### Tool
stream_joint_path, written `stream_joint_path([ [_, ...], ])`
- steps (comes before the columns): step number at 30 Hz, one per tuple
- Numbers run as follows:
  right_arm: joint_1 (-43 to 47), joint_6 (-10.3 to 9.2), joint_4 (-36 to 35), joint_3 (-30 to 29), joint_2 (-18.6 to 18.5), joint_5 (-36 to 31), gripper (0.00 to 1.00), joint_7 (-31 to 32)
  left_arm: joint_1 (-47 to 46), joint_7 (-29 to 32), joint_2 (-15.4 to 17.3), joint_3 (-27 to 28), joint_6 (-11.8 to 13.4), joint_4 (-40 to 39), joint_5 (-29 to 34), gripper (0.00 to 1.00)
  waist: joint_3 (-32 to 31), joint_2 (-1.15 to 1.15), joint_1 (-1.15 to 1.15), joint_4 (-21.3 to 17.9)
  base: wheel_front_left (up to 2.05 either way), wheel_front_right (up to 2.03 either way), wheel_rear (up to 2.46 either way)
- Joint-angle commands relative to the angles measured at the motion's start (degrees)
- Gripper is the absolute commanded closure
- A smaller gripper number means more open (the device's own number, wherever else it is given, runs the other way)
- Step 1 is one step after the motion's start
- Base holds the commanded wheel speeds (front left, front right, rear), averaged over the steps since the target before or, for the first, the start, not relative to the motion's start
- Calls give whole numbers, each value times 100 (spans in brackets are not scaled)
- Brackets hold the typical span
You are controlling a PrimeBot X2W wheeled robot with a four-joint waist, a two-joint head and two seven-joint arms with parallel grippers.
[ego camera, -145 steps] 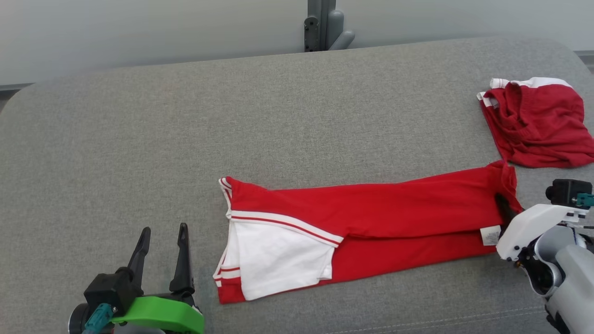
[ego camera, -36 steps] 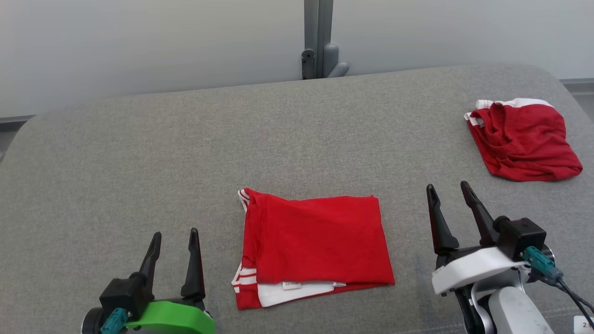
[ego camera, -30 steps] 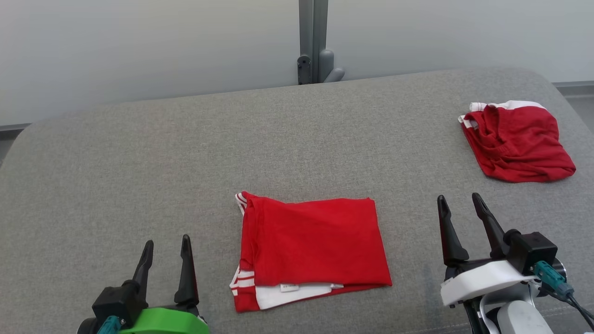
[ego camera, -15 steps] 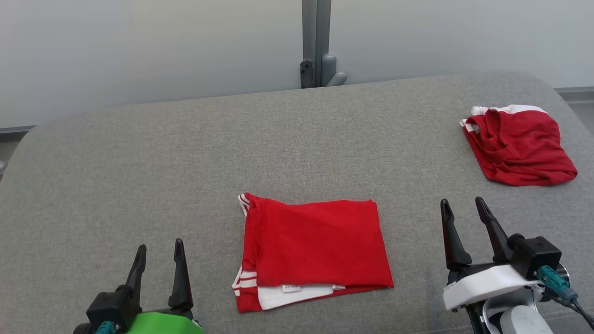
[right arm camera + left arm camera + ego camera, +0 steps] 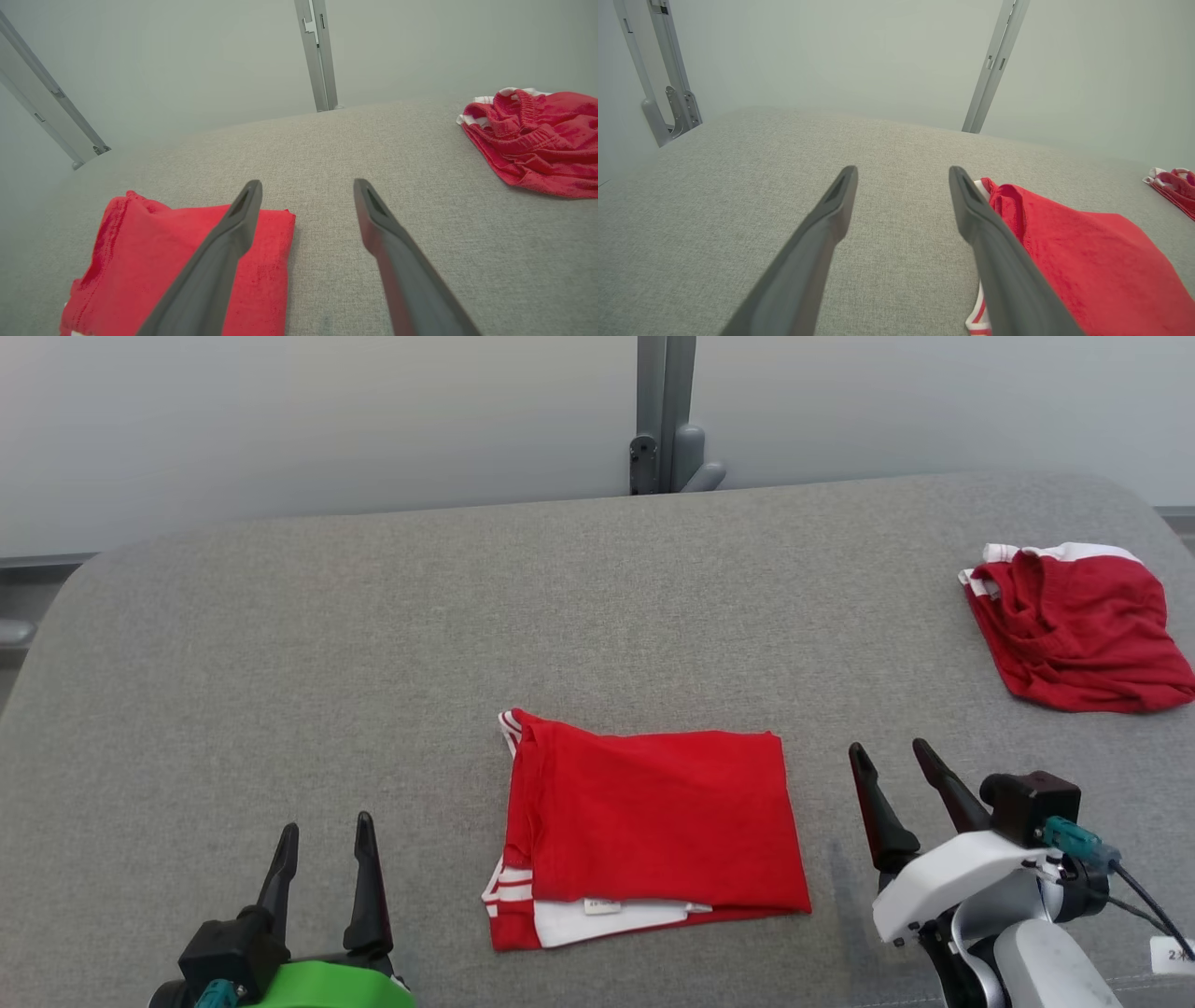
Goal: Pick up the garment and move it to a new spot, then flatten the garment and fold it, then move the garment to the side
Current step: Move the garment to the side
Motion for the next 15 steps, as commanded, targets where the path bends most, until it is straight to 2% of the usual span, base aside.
stream_joint_path([
  [1,-173,-2,153,43,-139,106,0,159,-49,-14,-27,19,-26,-16,81,0,143,54,0,120,0,0,0],
  [9,-811,-1,1297,503,-521,1035,0,938,-280,-13,-108,63,-99,34,159,0,544,54,0,514,0,0,0],
  [15,-1155,-2,1807,960,-765,1737,0,1243,-360,-14,-161,120,-130,45,212,0,689,54,0,751,0,0,0],
])
